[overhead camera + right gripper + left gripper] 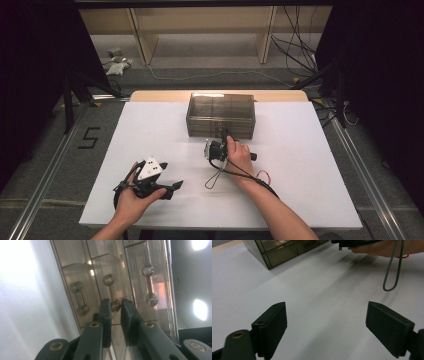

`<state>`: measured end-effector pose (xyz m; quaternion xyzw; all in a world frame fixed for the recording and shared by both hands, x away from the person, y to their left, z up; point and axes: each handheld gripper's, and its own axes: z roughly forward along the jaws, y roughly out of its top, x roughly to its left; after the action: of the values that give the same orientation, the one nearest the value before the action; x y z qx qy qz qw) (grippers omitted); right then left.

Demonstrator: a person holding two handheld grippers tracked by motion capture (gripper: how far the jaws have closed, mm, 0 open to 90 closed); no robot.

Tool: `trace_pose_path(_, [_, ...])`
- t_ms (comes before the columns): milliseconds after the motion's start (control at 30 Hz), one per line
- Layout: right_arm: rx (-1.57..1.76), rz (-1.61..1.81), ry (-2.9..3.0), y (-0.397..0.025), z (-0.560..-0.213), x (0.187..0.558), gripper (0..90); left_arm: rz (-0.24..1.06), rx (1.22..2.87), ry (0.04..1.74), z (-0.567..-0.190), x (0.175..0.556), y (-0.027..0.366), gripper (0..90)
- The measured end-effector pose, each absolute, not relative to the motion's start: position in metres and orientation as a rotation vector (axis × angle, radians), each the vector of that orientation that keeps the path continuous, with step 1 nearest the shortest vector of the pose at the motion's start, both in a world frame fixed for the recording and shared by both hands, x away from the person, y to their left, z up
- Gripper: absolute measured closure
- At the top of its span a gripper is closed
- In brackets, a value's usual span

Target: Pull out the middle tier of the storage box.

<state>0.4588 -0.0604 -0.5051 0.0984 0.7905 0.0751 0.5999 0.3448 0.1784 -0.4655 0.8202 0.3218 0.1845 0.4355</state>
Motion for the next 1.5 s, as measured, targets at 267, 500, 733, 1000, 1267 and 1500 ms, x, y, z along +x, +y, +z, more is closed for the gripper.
trace_pose_path(267, [0.224,0.176,1.828,-0.061,-0.505,0.458,79.7,0.46,2.042,0.8,-0.466,0.345,0.178,17.3])
trace_pose_path(500, [0.223,0.177,1.829,-0.061,-0.504,0.455,79.7,0.461,2.041,0.802,-0.466,0.345,0.179,17.3])
trace_pose_path(733, [0.228,0.179,1.831,-0.061,-0.504,0.45,79.7,0.464,2.044,0.799,-0.465,0.344,0.179,17.3])
trace_pose_path(1000, [0.231,0.181,1.835,-0.061,-0.504,0.447,79.7,0.466,2.043,0.799,-0.465,0.344,0.179,17.3])
trace_pose_path(1267, [0.231,0.183,1.834,-0.061,-0.504,0.443,79.6,0.466,2.044,0.798,-0.465,0.344,0.179,17.3])
trace_pose_path(1500, [0.243,0.185,1.833,-0.06,-0.505,0.439,79.6,0.467,2.043,0.798,-0.465,0.344,0.178,17.4])
